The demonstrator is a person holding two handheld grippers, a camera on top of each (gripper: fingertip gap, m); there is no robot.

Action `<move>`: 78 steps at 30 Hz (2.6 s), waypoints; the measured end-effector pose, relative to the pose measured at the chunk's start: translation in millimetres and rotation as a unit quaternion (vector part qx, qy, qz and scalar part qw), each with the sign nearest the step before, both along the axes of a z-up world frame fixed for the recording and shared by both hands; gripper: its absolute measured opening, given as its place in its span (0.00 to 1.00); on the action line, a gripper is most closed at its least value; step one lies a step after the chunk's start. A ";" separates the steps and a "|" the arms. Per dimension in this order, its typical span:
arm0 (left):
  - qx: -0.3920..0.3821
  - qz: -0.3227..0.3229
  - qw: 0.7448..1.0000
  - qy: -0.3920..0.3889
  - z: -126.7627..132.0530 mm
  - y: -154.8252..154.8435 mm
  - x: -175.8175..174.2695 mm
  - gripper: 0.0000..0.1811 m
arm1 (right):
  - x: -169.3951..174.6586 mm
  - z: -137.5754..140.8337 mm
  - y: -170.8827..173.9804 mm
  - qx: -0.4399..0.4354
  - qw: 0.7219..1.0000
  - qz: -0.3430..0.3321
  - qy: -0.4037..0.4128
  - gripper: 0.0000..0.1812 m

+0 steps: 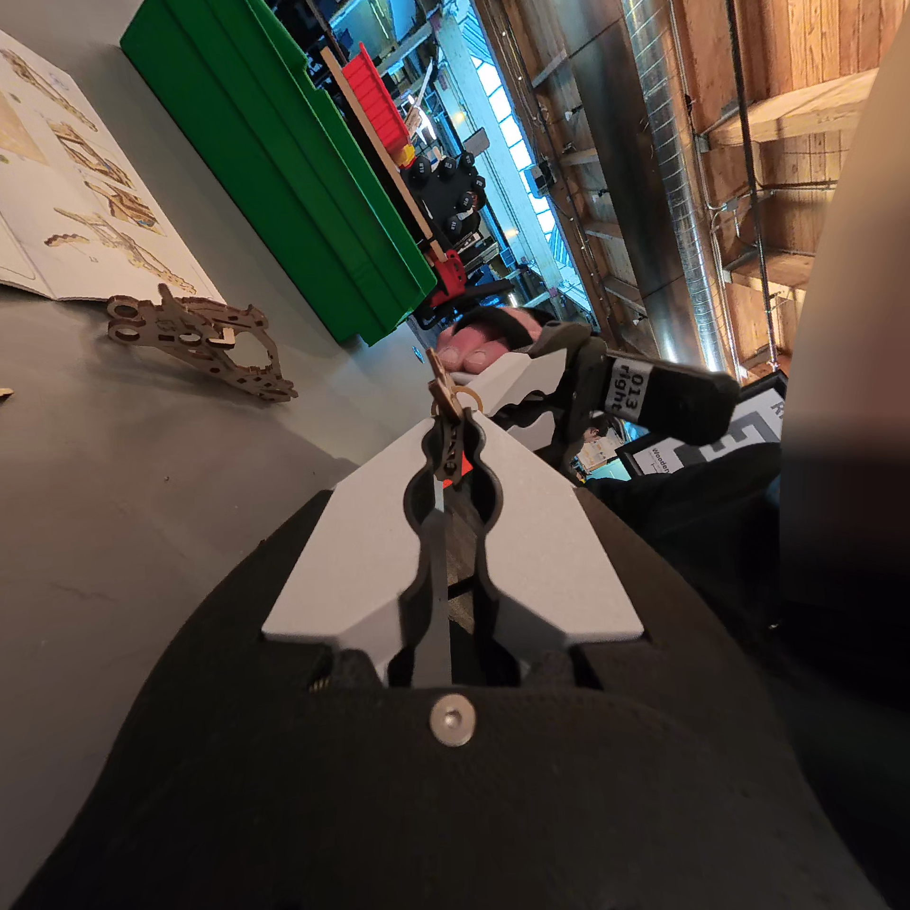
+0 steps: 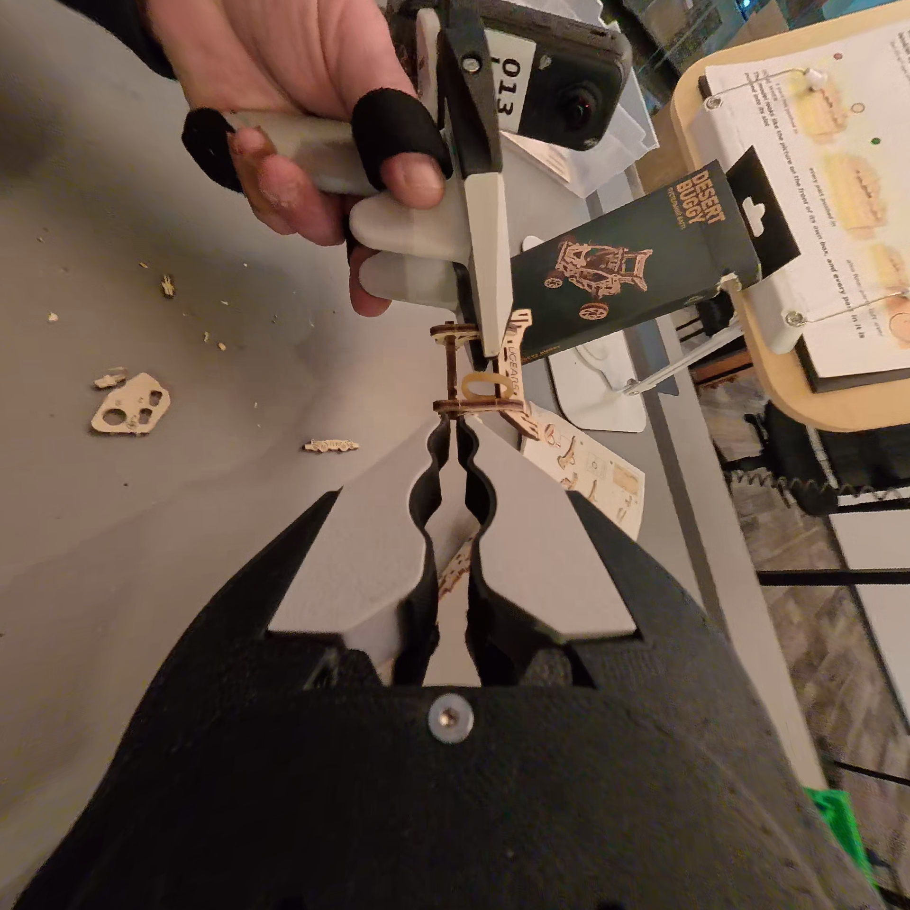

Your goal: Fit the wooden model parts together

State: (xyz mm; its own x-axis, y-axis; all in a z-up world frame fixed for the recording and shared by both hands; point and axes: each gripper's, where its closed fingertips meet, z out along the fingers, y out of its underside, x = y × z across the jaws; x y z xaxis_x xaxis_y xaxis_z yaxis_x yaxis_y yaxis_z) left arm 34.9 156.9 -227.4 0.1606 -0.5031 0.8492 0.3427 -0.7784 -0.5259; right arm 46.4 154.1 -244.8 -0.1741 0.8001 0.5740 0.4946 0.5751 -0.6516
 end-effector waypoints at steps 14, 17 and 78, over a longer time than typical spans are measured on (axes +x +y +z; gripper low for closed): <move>0.040 -0.001 0.999 0.027 1.2 -2.6 3.1 0.03 | 3.3 -2.4 -2.3 -0.278 0.960 -0.016 0.004 0.00; 0.009 0.012 1.000 0.008 -1.4 3.2 0.9 0.03 | 3.9 -7.7 3.3 -0.275 0.961 -0.033 -0.003 0.10; -0.093 0.204 0.975 -0.007 -55.0 85.8 -3.3 0.03 | 4.7 -73.3 94.7 -0.320 0.906 -0.273 0.041 0.00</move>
